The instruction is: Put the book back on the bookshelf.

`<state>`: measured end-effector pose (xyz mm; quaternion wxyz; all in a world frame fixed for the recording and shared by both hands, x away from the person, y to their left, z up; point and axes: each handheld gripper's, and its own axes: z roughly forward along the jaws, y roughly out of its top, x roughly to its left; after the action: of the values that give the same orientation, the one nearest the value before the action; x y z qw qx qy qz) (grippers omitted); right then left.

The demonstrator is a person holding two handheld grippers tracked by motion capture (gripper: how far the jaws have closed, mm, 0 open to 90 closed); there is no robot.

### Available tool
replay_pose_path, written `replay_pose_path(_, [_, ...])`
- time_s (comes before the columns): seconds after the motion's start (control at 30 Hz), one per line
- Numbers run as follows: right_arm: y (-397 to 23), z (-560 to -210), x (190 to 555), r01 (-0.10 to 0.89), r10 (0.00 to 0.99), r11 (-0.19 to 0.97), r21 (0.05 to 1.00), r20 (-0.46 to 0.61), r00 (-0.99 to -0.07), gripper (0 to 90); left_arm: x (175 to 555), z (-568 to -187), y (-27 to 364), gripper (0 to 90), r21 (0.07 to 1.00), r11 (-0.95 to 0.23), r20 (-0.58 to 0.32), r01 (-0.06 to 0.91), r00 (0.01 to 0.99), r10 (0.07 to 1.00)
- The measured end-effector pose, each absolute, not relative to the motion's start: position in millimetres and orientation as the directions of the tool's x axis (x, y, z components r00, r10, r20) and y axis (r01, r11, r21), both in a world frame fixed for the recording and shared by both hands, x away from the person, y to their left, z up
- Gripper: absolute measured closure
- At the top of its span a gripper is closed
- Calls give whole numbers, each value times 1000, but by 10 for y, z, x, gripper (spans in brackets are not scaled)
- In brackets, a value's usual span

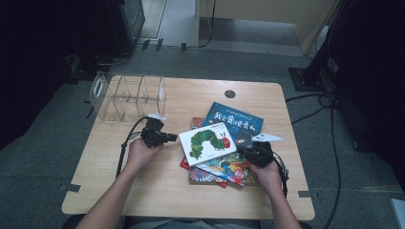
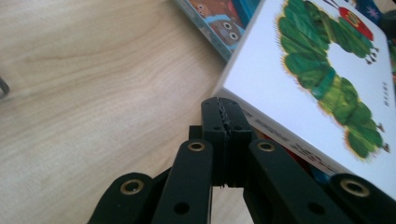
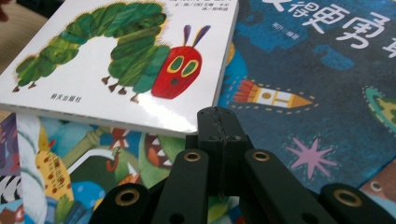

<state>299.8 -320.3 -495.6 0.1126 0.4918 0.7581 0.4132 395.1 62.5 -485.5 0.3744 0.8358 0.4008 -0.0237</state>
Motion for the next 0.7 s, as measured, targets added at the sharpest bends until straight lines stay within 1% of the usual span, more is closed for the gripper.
replay_pose_path(0.03, [-3183, -4951, 2958, 648, 837, 188, 738, 225, -499, 900, 3993, -4873, 616, 900, 605, -387, -350, 696, 669, 656])
replay_pose_path(0.17, [-3169, -4947, 2914, 652, 834, 191, 734, 229, -502, 900, 4046, -4913, 591, 900, 596, -392, -339, 700, 663, 668])
replay_pose_path(0.3, [-3154, -4954, 2878, 648, 827, 196, 736, 232, -513, 900, 4087, -4914, 579, 900, 610, -390, -347, 690, 675, 651])
replay_pose_path(0.53, [-3183, -4973, 2914, 640, 821, 190, 745, 237, -519, 900, 4027, -4879, 583, 900, 599, -432, -347, 674, 705, 619])
replay_pose_path(0.7, [-3213, -4990, 2972, 641, 810, 173, 748, 262, -525, 900, 3919, -4848, 616, 900, 580, -427, -366, 693, 691, 623])
